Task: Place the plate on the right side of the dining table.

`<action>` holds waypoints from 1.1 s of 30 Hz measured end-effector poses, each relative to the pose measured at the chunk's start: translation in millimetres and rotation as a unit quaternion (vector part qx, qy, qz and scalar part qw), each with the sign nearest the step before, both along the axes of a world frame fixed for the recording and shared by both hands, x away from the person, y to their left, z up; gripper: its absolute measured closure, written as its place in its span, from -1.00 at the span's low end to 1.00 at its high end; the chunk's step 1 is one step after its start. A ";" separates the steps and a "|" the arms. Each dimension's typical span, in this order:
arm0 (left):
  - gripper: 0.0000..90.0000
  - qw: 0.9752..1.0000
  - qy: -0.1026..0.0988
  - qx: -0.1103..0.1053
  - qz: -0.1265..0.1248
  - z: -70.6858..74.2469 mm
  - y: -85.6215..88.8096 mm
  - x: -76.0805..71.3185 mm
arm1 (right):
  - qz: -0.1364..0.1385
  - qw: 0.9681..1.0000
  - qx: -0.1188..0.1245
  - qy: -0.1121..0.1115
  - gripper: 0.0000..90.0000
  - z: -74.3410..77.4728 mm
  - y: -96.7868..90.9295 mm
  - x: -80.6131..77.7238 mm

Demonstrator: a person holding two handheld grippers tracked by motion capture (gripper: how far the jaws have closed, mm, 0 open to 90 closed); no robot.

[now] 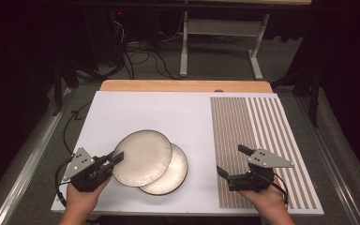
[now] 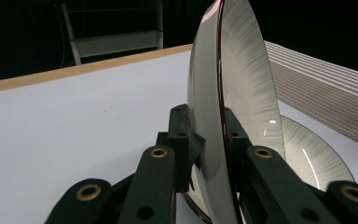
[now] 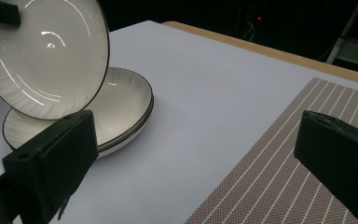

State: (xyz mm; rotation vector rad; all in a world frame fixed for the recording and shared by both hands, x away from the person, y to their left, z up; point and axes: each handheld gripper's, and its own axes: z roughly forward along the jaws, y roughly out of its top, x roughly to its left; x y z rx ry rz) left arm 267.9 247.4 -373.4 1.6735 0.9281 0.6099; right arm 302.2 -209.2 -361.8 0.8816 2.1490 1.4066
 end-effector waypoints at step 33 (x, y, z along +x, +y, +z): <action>0.75 1.000 -0.001 0.003 -0.006 0.0 1.2 0.7 | 0.083 0.996 -0.021 0.035 -0.80 -12.9 112.1 30.6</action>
